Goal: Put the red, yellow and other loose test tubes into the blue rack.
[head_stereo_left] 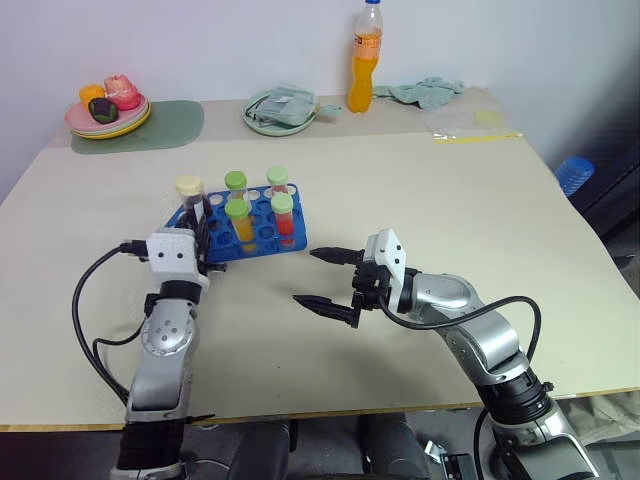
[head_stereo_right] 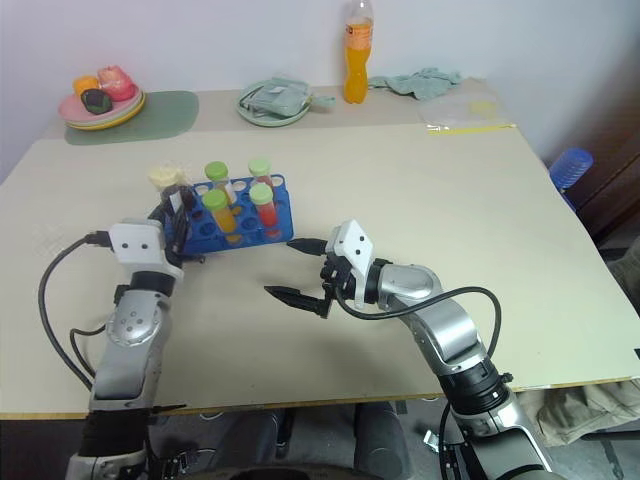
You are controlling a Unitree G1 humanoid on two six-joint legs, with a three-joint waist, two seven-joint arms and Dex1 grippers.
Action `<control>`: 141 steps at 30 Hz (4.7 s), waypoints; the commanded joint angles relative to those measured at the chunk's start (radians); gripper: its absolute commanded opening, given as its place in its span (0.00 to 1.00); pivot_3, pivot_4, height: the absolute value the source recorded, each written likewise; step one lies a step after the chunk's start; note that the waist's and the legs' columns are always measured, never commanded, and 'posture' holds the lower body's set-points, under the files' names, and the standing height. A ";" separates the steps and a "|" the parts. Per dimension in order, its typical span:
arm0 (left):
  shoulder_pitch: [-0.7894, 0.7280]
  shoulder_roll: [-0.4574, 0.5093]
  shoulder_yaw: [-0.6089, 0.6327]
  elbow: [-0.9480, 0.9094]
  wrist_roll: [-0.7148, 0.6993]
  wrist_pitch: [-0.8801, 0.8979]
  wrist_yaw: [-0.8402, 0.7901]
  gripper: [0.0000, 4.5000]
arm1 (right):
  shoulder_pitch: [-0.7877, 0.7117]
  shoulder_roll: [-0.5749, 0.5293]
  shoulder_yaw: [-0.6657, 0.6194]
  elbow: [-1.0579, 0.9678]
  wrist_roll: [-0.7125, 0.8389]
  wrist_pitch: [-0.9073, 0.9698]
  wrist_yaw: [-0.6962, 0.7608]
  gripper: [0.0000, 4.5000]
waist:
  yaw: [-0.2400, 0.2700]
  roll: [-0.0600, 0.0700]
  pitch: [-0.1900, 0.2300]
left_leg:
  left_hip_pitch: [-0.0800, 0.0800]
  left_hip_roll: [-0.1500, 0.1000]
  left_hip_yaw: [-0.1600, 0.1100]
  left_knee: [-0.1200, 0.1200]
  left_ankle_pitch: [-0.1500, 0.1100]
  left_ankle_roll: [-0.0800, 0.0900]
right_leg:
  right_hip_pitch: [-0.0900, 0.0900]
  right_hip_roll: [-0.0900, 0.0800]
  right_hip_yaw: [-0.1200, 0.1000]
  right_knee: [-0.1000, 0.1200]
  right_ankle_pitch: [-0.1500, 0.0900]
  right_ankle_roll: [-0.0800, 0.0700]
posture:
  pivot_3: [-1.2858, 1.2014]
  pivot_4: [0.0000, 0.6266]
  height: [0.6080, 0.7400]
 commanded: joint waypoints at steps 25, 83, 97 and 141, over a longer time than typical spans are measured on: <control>0.006 -0.050 0.024 0.040 -0.008 -0.137 -0.030 0.99 | 0.001 0.003 -0.015 -0.051 0.017 0.002 -0.005 1.00 | -0.002 0.000 0.000 | 0.000 0.000 -0.001 0.000 0.000 0.000 | 0.000 0.000 0.000 0.000 0.000 0.000 | 0.52 0.24 1.00; -0.184 0.165 0.026 -0.201 -0.109 0.666 -0.180 0.19 | 0.004 0.022 -0.010 -0.061 0.040 0.039 -0.022 1.00 | -0.001 0.000 0.000 | 0.000 0.000 -0.001 0.000 0.000 0.000 | 0.000 0.001 0.000 0.000 0.000 0.000 | 0.52 0.24 1.00; -0.049 0.051 0.075 -0.171 -0.100 0.314 -0.145 0.19 | 0.003 0.027 -0.012 -0.053 0.041 0.036 -0.020 1.00 | 0.000 0.000 0.000 | 0.000 0.000 -0.001 0.000 0.000 0.000 | 0.000 0.001 0.000 0.000 0.000 0.000 | 0.52 0.24 1.00; -0.030 -0.021 0.057 0.004 -0.094 0.105 -0.143 0.19 | -0.012 0.028 -0.016 -0.041 0.045 0.038 -0.014 1.00 | 0.000 0.000 0.000 | 0.000 0.000 -0.001 0.000 0.000 0.000 | 0.001 0.001 0.000 0.000 0.000 0.000 | 0.52 0.24 1.00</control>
